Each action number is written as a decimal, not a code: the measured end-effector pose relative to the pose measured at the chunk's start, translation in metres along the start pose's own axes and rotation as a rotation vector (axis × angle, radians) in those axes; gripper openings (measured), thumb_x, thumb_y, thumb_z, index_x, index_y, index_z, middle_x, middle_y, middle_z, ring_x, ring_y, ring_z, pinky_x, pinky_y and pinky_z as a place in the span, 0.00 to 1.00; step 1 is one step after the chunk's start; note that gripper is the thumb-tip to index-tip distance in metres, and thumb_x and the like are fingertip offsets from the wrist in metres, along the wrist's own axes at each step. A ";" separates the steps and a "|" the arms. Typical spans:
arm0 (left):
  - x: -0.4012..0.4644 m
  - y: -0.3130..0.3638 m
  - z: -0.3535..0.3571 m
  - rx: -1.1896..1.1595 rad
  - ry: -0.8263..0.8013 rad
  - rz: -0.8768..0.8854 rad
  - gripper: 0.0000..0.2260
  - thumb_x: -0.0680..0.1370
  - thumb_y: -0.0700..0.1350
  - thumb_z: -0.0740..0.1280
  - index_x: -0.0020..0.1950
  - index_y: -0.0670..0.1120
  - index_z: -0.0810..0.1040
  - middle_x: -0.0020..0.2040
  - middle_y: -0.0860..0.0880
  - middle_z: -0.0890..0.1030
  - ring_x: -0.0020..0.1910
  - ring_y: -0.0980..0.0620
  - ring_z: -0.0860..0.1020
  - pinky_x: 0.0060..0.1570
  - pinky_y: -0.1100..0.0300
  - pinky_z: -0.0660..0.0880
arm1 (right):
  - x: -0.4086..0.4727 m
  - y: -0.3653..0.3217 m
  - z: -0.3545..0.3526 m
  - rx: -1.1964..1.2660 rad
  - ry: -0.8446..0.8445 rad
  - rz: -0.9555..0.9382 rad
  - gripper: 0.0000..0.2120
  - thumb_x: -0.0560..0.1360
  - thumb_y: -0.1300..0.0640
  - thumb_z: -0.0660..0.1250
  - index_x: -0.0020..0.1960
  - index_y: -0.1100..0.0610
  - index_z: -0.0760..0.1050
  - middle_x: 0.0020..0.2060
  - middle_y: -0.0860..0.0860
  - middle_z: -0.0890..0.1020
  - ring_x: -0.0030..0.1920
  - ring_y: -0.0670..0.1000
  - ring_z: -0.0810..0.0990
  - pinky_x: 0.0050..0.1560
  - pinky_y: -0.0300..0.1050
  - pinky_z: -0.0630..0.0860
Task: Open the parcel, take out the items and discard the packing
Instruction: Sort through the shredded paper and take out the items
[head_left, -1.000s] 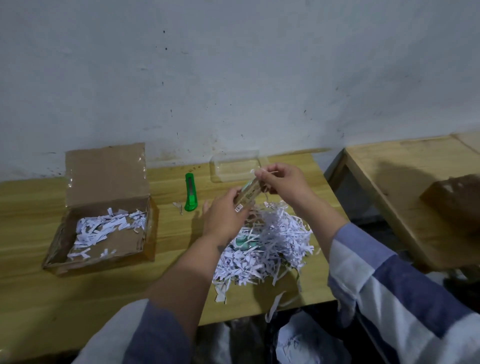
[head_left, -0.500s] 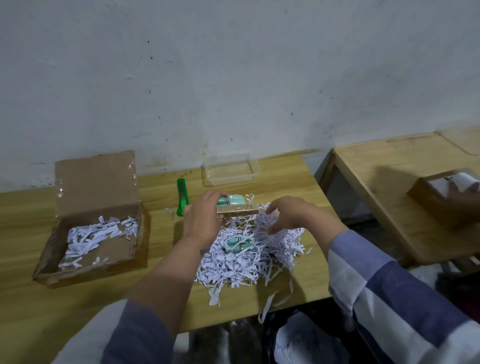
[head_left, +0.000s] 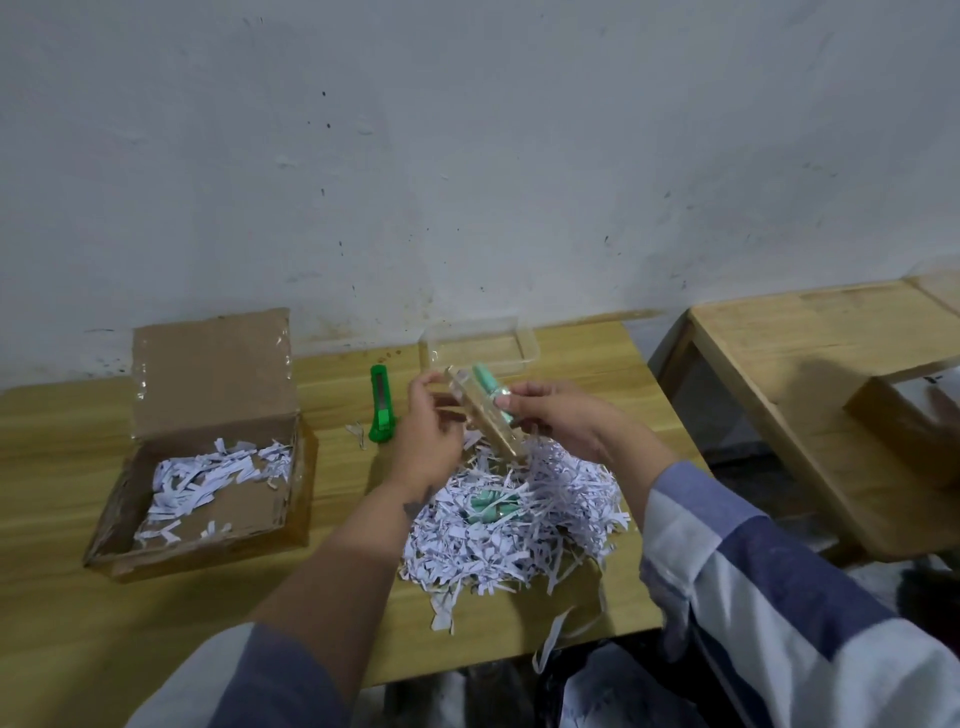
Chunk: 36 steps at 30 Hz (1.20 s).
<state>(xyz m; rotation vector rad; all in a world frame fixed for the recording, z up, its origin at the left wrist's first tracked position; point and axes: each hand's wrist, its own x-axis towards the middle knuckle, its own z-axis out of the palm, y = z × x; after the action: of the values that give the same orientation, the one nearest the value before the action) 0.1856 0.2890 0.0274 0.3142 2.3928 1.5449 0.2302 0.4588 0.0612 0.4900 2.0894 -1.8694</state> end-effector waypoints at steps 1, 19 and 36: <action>0.000 0.001 0.005 0.007 -0.074 -0.029 0.32 0.74 0.36 0.68 0.70 0.59 0.59 0.55 0.55 0.79 0.50 0.44 0.81 0.48 0.41 0.80 | 0.002 0.000 0.000 0.112 0.031 0.004 0.09 0.74 0.56 0.67 0.53 0.58 0.78 0.44 0.52 0.81 0.45 0.51 0.77 0.53 0.45 0.72; 0.009 -0.035 0.036 0.501 -0.222 0.159 0.12 0.83 0.48 0.53 0.48 0.53 0.76 0.50 0.52 0.80 0.52 0.50 0.76 0.51 0.55 0.72 | 0.069 0.036 -0.048 0.112 0.764 0.116 0.19 0.71 0.56 0.73 0.61 0.58 0.76 0.51 0.56 0.82 0.45 0.55 0.82 0.51 0.53 0.81; -0.004 -0.047 0.021 0.733 -0.235 0.249 0.19 0.81 0.58 0.52 0.72 0.59 0.65 0.62 0.58 0.70 0.63 0.55 0.65 0.62 0.56 0.61 | 0.074 0.054 -0.059 -0.281 0.830 0.277 0.16 0.72 0.51 0.69 0.60 0.52 0.77 0.53 0.55 0.82 0.56 0.58 0.78 0.48 0.48 0.77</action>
<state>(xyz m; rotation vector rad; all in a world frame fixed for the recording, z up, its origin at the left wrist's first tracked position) 0.1951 0.2870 -0.0231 0.9076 2.6972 0.5851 0.1873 0.5265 -0.0125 1.5892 2.5146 -1.2843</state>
